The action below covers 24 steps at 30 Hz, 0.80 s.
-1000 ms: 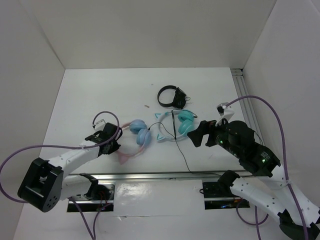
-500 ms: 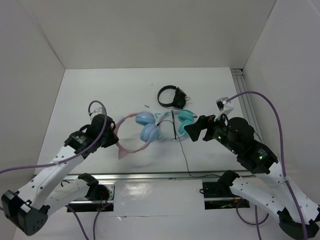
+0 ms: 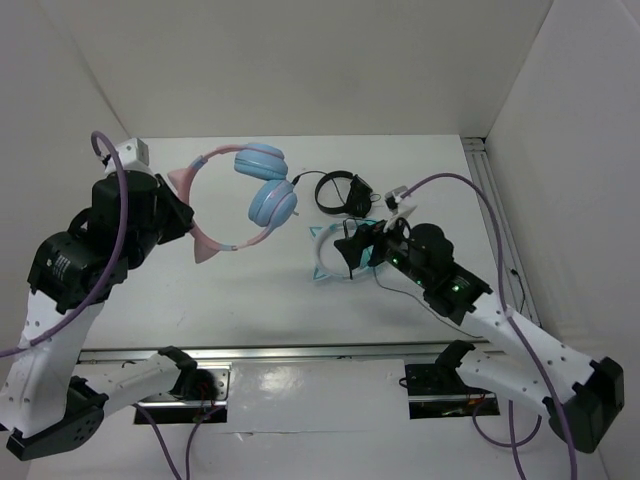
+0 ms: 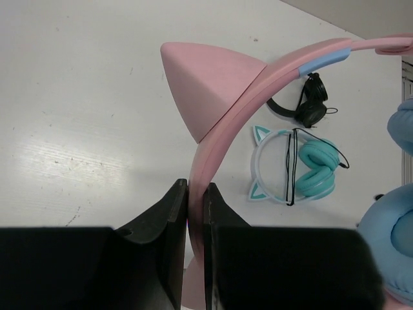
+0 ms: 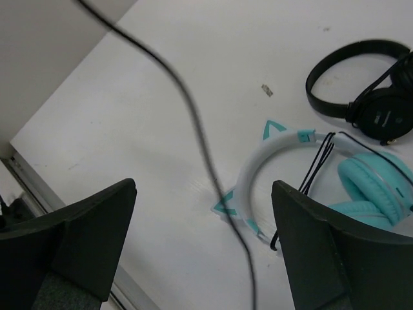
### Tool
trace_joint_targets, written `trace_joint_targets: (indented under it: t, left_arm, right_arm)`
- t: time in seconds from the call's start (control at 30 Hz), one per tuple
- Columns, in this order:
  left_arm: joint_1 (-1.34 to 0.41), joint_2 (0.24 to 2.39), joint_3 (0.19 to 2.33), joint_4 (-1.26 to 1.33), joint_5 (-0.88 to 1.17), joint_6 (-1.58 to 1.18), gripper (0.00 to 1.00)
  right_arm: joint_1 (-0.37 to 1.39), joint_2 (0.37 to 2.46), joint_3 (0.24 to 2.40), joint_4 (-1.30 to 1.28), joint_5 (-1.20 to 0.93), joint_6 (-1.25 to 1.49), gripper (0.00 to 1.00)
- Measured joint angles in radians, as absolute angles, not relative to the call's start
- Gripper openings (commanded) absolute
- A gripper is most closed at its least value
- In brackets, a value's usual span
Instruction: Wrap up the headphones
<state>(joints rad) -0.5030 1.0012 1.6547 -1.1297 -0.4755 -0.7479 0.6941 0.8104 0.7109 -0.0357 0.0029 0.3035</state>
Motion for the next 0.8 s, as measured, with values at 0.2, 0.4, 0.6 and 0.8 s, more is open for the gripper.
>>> trace_joint_targets:
  t: [0.2, 0.4, 0.6, 0.8]
  left_arm:
    - [-0.503, 1.045, 1.753, -1.182, -0.489, -0.707, 0.0]
    - [-0.503, 1.044, 1.756, -1.213, -0.519, -0.704, 0.0]
    - [-0.503, 1.041, 1.755, -1.213, -0.527, -0.704, 0.0]
    - [-0.503, 1.037, 1.755, -1.213, -0.525, -0.704, 0.0]
  right_arm:
    - [0.694, 0.976, 0.661, 0.064, -0.007, 0.284, 0.4]
    - [0.694, 0.972, 0.661, 0.119, -0.002, 0.275, 0.32]
    - [0.694, 0.966, 0.659, 0.15, -0.027, 0.269, 0.67]
    - [0.694, 1.001, 0.63, 0.212, -0.065, 0.271, 0.66]
